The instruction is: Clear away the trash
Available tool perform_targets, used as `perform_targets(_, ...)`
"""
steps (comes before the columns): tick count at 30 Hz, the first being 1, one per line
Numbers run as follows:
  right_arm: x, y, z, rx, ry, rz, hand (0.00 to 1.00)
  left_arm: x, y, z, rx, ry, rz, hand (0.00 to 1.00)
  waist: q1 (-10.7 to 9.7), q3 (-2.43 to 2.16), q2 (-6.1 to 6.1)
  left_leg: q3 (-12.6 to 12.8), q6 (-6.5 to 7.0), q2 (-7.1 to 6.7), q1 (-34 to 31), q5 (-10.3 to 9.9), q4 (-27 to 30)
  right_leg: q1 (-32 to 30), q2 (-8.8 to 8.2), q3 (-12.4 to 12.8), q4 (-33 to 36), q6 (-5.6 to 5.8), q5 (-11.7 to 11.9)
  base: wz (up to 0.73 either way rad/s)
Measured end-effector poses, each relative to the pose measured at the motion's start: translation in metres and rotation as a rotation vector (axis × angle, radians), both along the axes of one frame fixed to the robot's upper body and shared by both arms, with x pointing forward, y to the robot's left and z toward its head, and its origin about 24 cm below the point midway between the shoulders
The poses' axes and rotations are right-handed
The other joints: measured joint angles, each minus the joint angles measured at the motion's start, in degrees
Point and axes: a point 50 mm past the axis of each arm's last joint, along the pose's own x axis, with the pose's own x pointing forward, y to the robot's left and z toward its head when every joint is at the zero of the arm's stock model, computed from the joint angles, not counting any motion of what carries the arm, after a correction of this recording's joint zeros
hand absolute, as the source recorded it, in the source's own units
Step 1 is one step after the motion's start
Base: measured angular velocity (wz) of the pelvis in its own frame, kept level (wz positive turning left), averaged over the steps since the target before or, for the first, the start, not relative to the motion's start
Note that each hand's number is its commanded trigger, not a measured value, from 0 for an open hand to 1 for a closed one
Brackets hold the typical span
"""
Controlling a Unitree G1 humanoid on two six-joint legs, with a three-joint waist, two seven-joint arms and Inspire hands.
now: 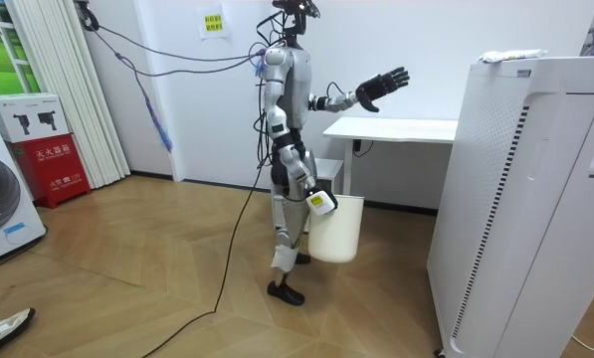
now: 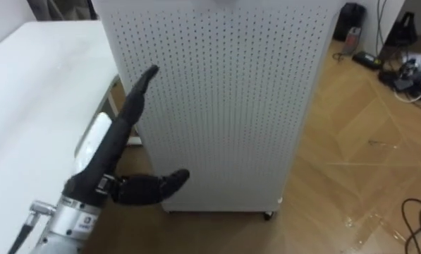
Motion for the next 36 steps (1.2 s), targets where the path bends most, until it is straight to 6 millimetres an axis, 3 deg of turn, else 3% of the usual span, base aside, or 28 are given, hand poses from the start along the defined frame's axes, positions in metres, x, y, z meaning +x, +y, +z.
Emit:
perform_targets(8,-0.005,-0.001,-0.002,-0.009,0.018,-0.007,1.0,-0.003,0.001,0.007,0.02,-0.097,0.063,0.0,-0.4,0.15,0.0,0.1,-0.54,0.93,2.5,-0.3,1.0,2.4,0.67,-0.2,0.0,-0.56,-0.4,-0.03)
perform_targets(11,-0.01,0.001,-0.004,-0.009,0.036,0.007,1.0,-0.002,0.002,0.007,0.047,-0.11,0.078,0.0,1.2,0.46,-0.51,0.4,-1.79,2.13,1.5,-1.9,7.4,1.5,0.75,-0.2,3.9,-1.51,-2.9,-0.29)
perform_targets(12,-0.01,0.001,-0.004,-0.01,0.039,0.008,1.0,-0.002,0.003,0.008,0.063,-0.122,0.088,0.0,1.2,0.5,-0.58,0.3,-2.07,2.95,-0.3,-2.6,12.3,0.9,0.99,0.1,6.2,-1.89,-4.5,-0.22)
perform_targets(14,-0.012,0.0,-0.004,-0.013,0.044,0.009,1.0,-0.002,0.003,0.009,0.076,-0.14,0.105,0.0,1.7,0.53,-0.25,-0.4,-2.08,4.48,-3.5,-2.5,20.9,0.4,1.94,1.7,8.8,-2.55,-6.1,-0.28)
perform_targets(15,-0.015,-0.001,-0.005,-0.014,0.052,0.007,1.0,-0.001,0.004,0.01,0.067,-0.146,0.114,0.0,1.6,0.57,-0.07,-2.2,-2.03,5.2,-5.3,-2.2,25.6,0.6,2.62,2.4,9.8,-3.27,-6.4,-0.3)
perform_targets(17,-0.02,-0.001,-0.007,-0.011,0.064,-0.004,1.0,-0.001,0.007,0.011,0.06,-0.157,0.13,0.0,1.5,0.55,0.09,-4.6,-2.16,5.27,-7.6,-0.6,30.3,1.6,3.16,3.3,11.0,-4.48,-7.4,-0.13)
perform_targets(19,-0.022,-0.006,-0.006,-0.024,0.067,-0.031,1.0,-0.001,0.006,0.016,0.035,-0.204,0.128,0.0,0.0,0.63,-0.06,-5.9,-1.0,2.06,-12.3,-1.8,27.4,1.5,3.11,5.3,11.6,-4.82,-8.3,0.11)
perform_targets(20,-0.023,-0.008,-0.006,-0.028,0.068,-0.039,1.0,-0.001,0.006,0.018,0.03,-0.214,0.127,0.0,0.3,0.65,-0.09,-5.9,-1.14,1.07,-13.3,-1.7,25.1,1.3,3.12,6.0,11.6,-4.77,-8.4,-0.23)
perform_targets(21,-0.023,-0.008,-0.006,-0.034,0.068,-0.045,1.0,-0.002,0.007,0.022,0.022,-0.237,0.128,0.0,1.1,0.61,-0.17,-6.1,-1.73,-0.53,-14.7,-0.7,18.7,1.0,3.19,7.3,11.6,-4.74,-8.5,-0.59)
perform_targets(22,-0.023,-0.008,-0.007,-0.036,0.068,-0.043,1.0,-0.003,0.008,0.026,0.014,-0.263,0.134,0.0,1.7,0.6,-0.17,-6.5,-1.83,-1.21,-15.7,1.3,11.8,0.9,3.25,7.9,11.7,-4.86,-8.7,-0.64)
perform_targets(23,-0.022,-0.007,-0.007,-0.04,0.067,-0.04,1.0,-0.003,0.01,0.028,0.009,-0.275,0.14,0.0,1.8,0.6,-0.17,-7.3,-1.67,-1.53,-15.9,2.5,8.5,0.7,3.27,8.0,11.9,-4.8,-9.0,-0.62)
perform_targets(24,-0.022,-0.005,-0.007,-0.045,0.069,-0.041,1.0,-0.002,0.013,0.03,0.005,-0.293,0.155,0.0,2.1,0.43,-0.54,-7.8,-1.19,-1.61,-16.0,6.4,5.2,0.7,3.39,9.1,12.8,-4.0,-9.8,-0.48)
perform_targets(25,-0.023,-0.005,-0.008,-0.048,0.076,-0.045,1.0,-0.003,0.015,0.033,0.013,-0.314,0.17,0.0,1.9,-0.07,-0.65,-7.6,-0.65,-1.72,-15.7,8.9,5.1,0.9,3.29,9.1,12.9,-3.05,-10.8,-0.41)
perform_targets(26,-0.023,-0.005,-0.008,-0.05,0.077,-0.046,1.0,-0.004,0.015,0.035,0.013,-0.323,0.172,0.0,1.9,-0.28,-0.7,-7.5,-0.26,-2.0,-15.6,9.4,5.2,1.0,3.07,9.2,12.9,-2.78,-11.0,-0.32)
perform_targets(28,-0.024,-0.006,-0.008,-0.057,0.082,-0.052,1.0,-0.005,0.016,0.038,0.004,-0.355,0.183,0.0,2.3,-0.05,-1.79,-7.2,1.43,-3.45,-14.7,10.3,6.7,2.2,1.72,8.9,12.2,-1.78,-11.6,-0.37)
perform_targets(32,-0.021,-0.008,-0.007,-0.062,0.075,-0.065,1.0,-0.005,0.016,0.039,0.032,-0.372,0.184,0.0,2.4,0.02,-2.55,-5.8,3.05,-4.82,-15.0,5.3,11.6,4.3,-1.0,8.9,11.6,-0.25,-13.5,-0.11)
perform_targets(33,-0.02,-0.007,-0.006,-0.062,0.072,-0.065,1.0,-0.006,0.015,0.04,0.049,-0.385,0.184,0.0,2.6,-0.04,-2.52,-5.2,3.54,-5.51,-15.0,3.1,13.4,4.8,-1.97,8.8,12.2,0.4,-14.4,-0.15)
perform_targets(34,-0.017,-0.007,-0.005,-0.063,0.063,-0.062,1.0,-0.007,0.014,0.041,0.054,-0.398,0.179,0.0,2.8,-0.08,-2.4,-4.4,4.16,-6.11,-14.6,1.3,14.7,4.9,-2.94,8.0,14.7,1.34,-15.2,-0.15)
perform_targets(36,-0.015,-0.006,-0.005,-0.058,0.055,-0.064,1.0,-0.006,0.012,0.044,0.057,-0.417,0.17,0.0,2.6,-0.03,-2.07,-3.8,5.16,-6.98,-13.5,-0.7,16.1,3.6,-4.8,6.1,21.4,1.74,-15.1,0.01)
